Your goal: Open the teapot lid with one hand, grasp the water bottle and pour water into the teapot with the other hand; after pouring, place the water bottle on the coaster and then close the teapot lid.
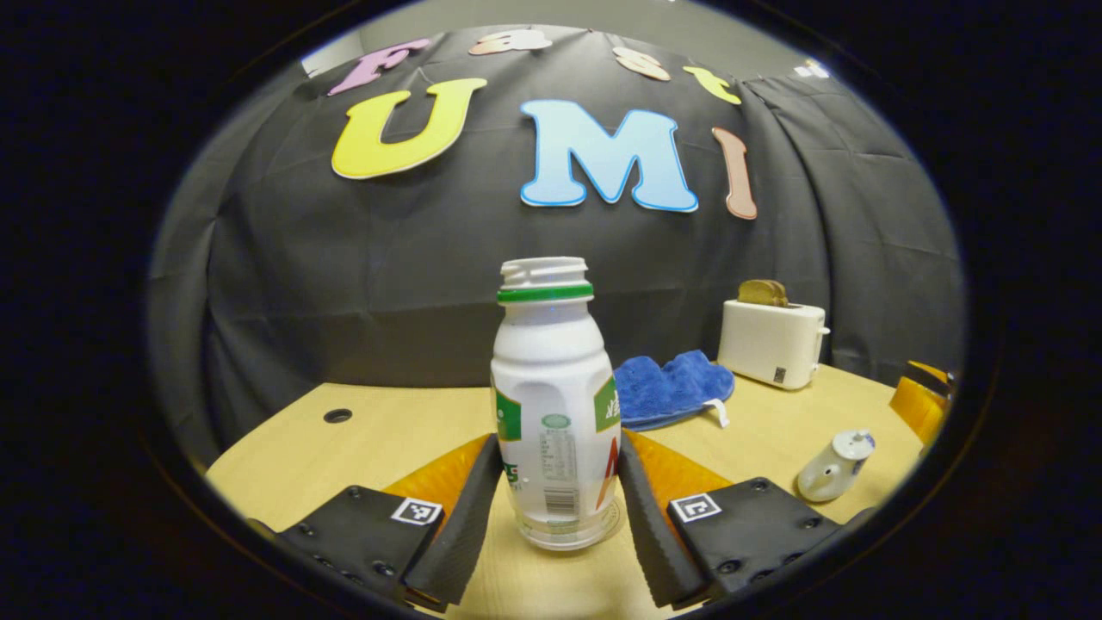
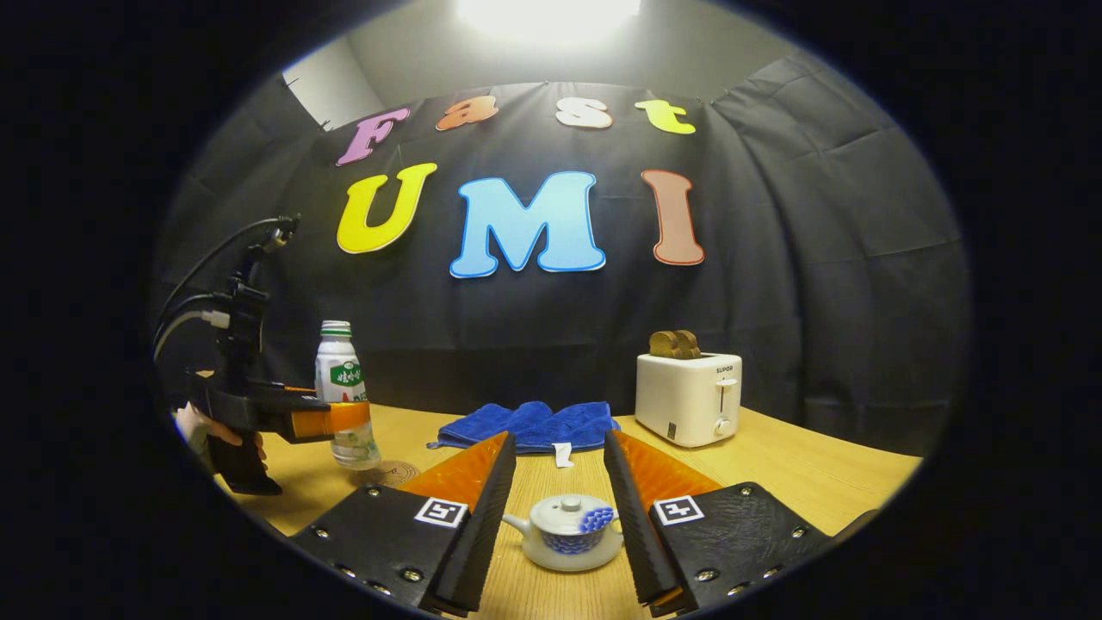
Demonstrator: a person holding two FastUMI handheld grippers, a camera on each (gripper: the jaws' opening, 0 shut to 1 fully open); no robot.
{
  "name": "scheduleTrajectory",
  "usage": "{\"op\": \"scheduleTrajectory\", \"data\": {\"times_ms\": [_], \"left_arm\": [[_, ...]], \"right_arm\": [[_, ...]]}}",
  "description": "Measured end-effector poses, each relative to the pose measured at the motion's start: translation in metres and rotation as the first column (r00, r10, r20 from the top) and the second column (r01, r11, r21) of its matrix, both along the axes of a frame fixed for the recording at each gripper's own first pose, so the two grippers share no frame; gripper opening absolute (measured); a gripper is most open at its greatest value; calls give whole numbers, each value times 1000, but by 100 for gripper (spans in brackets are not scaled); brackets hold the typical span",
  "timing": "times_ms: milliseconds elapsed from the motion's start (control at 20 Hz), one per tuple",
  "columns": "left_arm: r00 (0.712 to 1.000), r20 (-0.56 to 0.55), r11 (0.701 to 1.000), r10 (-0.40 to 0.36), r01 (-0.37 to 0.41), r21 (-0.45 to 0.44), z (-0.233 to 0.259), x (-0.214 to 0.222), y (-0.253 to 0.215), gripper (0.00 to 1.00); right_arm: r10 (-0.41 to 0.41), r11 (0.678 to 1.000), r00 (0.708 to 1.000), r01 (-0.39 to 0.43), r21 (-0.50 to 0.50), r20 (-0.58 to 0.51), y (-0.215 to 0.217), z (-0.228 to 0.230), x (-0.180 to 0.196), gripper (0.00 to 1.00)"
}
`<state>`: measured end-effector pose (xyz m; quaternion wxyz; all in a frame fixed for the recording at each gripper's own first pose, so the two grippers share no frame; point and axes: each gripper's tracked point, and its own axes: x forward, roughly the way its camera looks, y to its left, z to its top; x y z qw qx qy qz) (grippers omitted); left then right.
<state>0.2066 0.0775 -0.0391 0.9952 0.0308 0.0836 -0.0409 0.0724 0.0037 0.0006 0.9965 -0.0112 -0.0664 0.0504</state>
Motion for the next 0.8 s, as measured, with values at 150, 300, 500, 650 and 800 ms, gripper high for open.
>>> {"op": "scheduleTrajectory", "data": {"times_ms": [150,300,500,650,800], "left_arm": [[1000,-8,1000,-2,2,6,-10,12,-1,86],[1000,-12,1000,-11,11,9,-16,20,-5,86],[1000,-3,1000,-22,22,18,-21,30,-12,86],[1000,-11,1000,-22,22,17,-29,34,-13,85],[1000,-9,1000,-16,16,8,-29,35,-11,85]], "right_arm": [[-4,1000,1000,3,15,9,-2,4,-1,64],[-6,1000,1000,6,27,9,-4,4,-2,64],[-5,999,1000,5,33,3,-5,2,-1,64],[-3,999,1000,3,32,-5,-5,0,0,64],[-3,999,1000,3,32,-15,-4,-2,2,64]]}}
